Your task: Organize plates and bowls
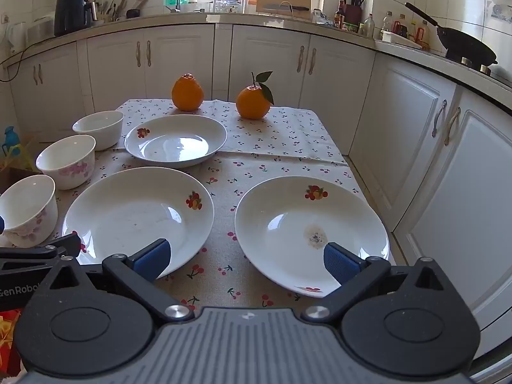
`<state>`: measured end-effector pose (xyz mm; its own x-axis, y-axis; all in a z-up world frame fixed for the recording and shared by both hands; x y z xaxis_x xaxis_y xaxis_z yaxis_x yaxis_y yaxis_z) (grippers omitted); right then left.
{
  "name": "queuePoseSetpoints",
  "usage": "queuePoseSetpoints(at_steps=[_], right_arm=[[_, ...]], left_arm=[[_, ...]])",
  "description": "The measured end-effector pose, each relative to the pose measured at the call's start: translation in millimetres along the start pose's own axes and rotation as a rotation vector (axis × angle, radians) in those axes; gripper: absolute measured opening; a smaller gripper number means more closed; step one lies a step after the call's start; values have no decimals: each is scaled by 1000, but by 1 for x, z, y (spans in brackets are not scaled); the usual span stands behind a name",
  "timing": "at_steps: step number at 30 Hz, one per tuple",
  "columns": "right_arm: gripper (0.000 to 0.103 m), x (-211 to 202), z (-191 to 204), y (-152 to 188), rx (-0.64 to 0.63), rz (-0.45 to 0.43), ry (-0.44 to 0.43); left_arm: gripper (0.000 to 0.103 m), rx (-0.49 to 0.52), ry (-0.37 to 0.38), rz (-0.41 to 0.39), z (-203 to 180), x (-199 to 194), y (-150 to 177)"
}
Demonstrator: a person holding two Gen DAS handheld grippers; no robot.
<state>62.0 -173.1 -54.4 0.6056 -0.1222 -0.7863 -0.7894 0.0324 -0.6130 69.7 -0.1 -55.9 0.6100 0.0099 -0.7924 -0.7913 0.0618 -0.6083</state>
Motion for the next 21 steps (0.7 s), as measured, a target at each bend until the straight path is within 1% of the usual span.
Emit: queuePoseSetpoints(at_steps=[9, 11, 21], right_arm=[[103, 1, -3, 4, 8, 10, 1], [103, -4, 2, 1, 1, 1, -5], [103, -2, 0, 1, 0, 1, -8]], left_arm=[[103, -4, -9, 5, 2, -3, 0], [103, -6, -8, 4, 5, -6, 1], [103, -6, -15, 8, 2, -3, 1]])
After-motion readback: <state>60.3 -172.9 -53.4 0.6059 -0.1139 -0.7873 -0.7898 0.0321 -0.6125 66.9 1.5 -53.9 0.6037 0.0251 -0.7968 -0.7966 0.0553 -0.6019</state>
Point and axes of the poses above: each gripper's, at about its wrist camera, not at the fingertips, and x roughly the way its jaws point, z to its left, y to its underside, the point moved 9 cm from there along x, roughly the way its jaws point, and after that the axes turned 14 degrees about z, right-handed, at the moved point
